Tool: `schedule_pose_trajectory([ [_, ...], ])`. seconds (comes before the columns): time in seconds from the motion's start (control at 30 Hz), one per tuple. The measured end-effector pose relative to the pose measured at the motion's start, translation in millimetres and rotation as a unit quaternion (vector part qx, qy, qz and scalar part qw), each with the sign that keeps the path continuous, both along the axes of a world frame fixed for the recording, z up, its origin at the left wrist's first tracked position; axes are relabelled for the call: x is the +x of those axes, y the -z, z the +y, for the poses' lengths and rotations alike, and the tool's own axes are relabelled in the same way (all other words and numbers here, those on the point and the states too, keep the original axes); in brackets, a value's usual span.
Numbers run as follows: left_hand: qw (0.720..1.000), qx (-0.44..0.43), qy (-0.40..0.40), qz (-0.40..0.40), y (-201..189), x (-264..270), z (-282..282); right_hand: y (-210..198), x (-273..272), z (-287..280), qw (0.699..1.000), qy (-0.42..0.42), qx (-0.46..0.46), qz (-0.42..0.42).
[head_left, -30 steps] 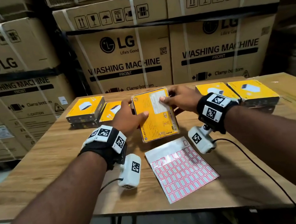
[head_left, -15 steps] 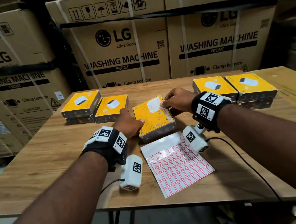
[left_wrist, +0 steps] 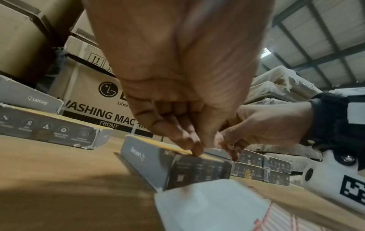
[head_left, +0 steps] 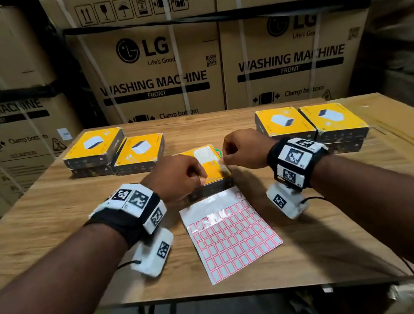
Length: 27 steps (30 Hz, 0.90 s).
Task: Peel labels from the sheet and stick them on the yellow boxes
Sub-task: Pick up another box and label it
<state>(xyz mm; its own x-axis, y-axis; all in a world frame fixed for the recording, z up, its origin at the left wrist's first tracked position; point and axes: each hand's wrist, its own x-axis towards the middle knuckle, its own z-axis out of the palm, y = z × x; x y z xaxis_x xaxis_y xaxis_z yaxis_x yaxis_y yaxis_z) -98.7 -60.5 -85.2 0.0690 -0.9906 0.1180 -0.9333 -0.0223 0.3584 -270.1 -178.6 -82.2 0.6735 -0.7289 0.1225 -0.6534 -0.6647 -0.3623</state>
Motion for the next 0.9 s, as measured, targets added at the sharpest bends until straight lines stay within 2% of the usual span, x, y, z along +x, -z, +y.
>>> schedule_pose_trajectory([
  [0.13, 1.000, 0.021, 0.020, -0.011, -1.6, -7.3, 4.8, -0.4, -11.9, 13.2, 0.993, -0.057, 0.042, 0.091],
  [0.23, 0.995, 0.052, 0.041, -0.078, 2.7, -17.7, 4.6, 5.1, -16.7, 17.0, 0.987, -0.066, 0.030, 0.141],
  [0.3, 0.989, 0.075, 0.030, -0.125, 5.5, -26.1, 3.9, 7.0, -18.3, 17.8, 0.988, -0.065, 0.021, 0.141],
  [0.4, 0.984, 0.096, 0.011, -0.149, 9.2, -36.7, -0.4, 6.7, -19.5, 19.5, 0.989, -0.075, 0.029, 0.124],
  [0.5, 0.986, 0.104, 0.005, -0.127, 10.9, -43.3, -5.8, 8.9, -19.4, 21.3, 0.991, -0.086, 0.036, 0.100],
  [0.67, 0.996, 0.048, 0.021, -0.071, 7.1, -47.9, -8.8, 4.7, -25.0, 21.7, 0.990, -0.096, 0.087, 0.049],
  [0.77, 0.999, 0.017, 0.023, -0.038, 3.2, -47.8, -9.0, -0.8, -30.2, 18.8, 0.986, -0.101, 0.134, -0.011],
  [0.9, 0.995, 0.027, -0.017, 0.092, -0.4, -48.3, -9.7, -2.4, -33.5, 17.5, 0.966, -0.105, 0.215, -0.100],
])
